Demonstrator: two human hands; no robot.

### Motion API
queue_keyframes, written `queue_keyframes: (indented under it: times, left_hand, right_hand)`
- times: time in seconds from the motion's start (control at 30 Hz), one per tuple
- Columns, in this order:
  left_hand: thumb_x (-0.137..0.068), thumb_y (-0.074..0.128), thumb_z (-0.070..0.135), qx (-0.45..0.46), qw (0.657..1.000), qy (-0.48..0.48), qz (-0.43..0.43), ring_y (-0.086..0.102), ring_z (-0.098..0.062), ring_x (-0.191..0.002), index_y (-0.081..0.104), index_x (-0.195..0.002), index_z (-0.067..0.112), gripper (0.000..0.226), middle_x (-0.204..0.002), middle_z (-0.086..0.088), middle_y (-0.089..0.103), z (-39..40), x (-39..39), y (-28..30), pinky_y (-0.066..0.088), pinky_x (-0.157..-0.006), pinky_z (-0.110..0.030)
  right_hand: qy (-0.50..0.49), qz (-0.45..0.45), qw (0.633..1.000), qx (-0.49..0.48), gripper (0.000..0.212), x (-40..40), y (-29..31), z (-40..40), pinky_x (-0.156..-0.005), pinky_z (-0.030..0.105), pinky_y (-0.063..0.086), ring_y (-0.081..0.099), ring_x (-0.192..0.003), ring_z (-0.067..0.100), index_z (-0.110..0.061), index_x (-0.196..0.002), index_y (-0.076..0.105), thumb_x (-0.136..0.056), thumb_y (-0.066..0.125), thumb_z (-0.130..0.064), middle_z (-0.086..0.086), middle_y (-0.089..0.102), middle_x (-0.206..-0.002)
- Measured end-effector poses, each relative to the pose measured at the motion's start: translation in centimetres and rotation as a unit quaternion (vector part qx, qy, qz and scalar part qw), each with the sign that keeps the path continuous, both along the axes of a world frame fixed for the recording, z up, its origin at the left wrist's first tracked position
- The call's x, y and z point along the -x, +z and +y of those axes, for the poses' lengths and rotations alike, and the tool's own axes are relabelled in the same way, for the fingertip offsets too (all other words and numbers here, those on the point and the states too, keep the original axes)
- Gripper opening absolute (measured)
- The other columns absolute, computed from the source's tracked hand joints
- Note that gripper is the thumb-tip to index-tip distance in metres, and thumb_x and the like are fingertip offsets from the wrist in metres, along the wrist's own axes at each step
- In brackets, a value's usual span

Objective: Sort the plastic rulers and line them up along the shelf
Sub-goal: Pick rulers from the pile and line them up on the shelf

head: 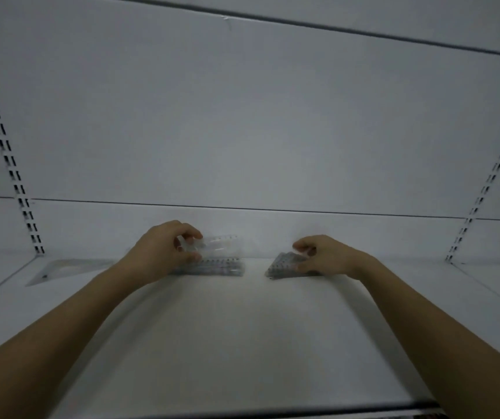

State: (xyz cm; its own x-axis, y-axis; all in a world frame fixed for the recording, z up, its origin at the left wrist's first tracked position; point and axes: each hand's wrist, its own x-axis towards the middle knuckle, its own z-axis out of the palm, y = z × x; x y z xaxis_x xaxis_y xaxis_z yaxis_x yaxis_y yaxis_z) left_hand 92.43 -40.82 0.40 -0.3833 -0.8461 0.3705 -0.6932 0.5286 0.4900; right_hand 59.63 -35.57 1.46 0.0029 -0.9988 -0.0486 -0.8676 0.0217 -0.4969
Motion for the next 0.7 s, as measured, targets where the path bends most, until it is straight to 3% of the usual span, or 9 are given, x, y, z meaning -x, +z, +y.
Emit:
queue_keyframes:
  times: [0.17, 0.23, 0.47, 0.57, 0.7]
  left_hand:
    - [-0.076, 0.079, 0.026, 0.003, 1.0, -0.004, -0.005, 0.057, -0.011, -0.083, 0.064, -0.105, 0.028, 0.033, -0.099, 0.009, 0.059, -0.2, -1.4, 0.1, 0.048, -0.078, -0.025]
    - [-0.076, 0.079, 0.025, 0.002, 1.0, 0.01, -0.002, 0.057, -0.013, -0.084, 0.064, -0.106, 0.028, 0.033, -0.099, 0.007, 0.06, 0.1, -2.1, -0.2, 0.048, -0.079, -0.027]
    - [-0.077, 0.079, 0.027, -0.005, 0.998, 0.059, -0.016, 0.057, -0.012, -0.086, 0.067, -0.111, 0.023, 0.037, -0.102, 0.006, 0.062, 2.0, -3.4, -0.6, 0.044, -0.076, -0.025]
    - [-0.075, 0.08, 0.028, 0.001, 0.997, 0.067, -0.029, 0.055, -0.011, -0.086, 0.067, -0.111, 0.022, 0.038, -0.102, 0.006, 0.063, 2.6, -3.4, -0.3, 0.04, -0.076, -0.022]
    - [-0.075, 0.08, 0.028, -0.012, 0.996, 0.062, -0.056, 0.057, -0.011, -0.087, 0.067, -0.11, 0.025, 0.037, -0.103, 0.008, 0.062, 2.6, -2.6, 0.2, 0.042, -0.076, -0.022]
  right_hand:
    - [-0.089, -0.109, 0.977, 0.161, 0.025, -0.7, 0.9, 0.7, -0.077, 0.016, 0.045, 0.06, -0.096, 0.012, -0.011, -0.116, 0.067, -0.093, 0.06, -0.019, 0.001, 0.066, -0.114]
    - [-0.096, -0.122, 0.969, 0.19, 0.021, -1.2, 1.3, 1.2, -0.072, 0.011, 0.043, 0.06, -0.093, 0.011, -0.011, -0.111, 0.069, -0.094, 0.057, -0.017, -0.001, 0.068, -0.108]
    - [0.023, -0.089, 0.987, 0.129, 0.021, -5.9, 0.1, 3.0, -0.08, 0.023, 0.043, 0.06, -0.092, 0.009, -0.021, -0.113, 0.064, -0.096, 0.055, -0.027, -0.005, 0.062, -0.108]
    - [0.077, -0.05, 0.991, 0.097, 0.028, -8.4, -1.7, 4.4, -0.09, 0.025, 0.042, 0.055, -0.108, 0.012, -0.022, -0.122, 0.059, -0.097, 0.052, -0.034, -0.006, 0.056, -0.119]
    - [0.13, 0.011, 0.99, 0.047, 0.047, -10.3, -4.0, 6.4, -0.108, 0.027, 0.03, 0.037, -0.134, 0.012, -0.026, -0.14, 0.046, -0.097, 0.049, -0.045, -0.008, 0.042, -0.146]
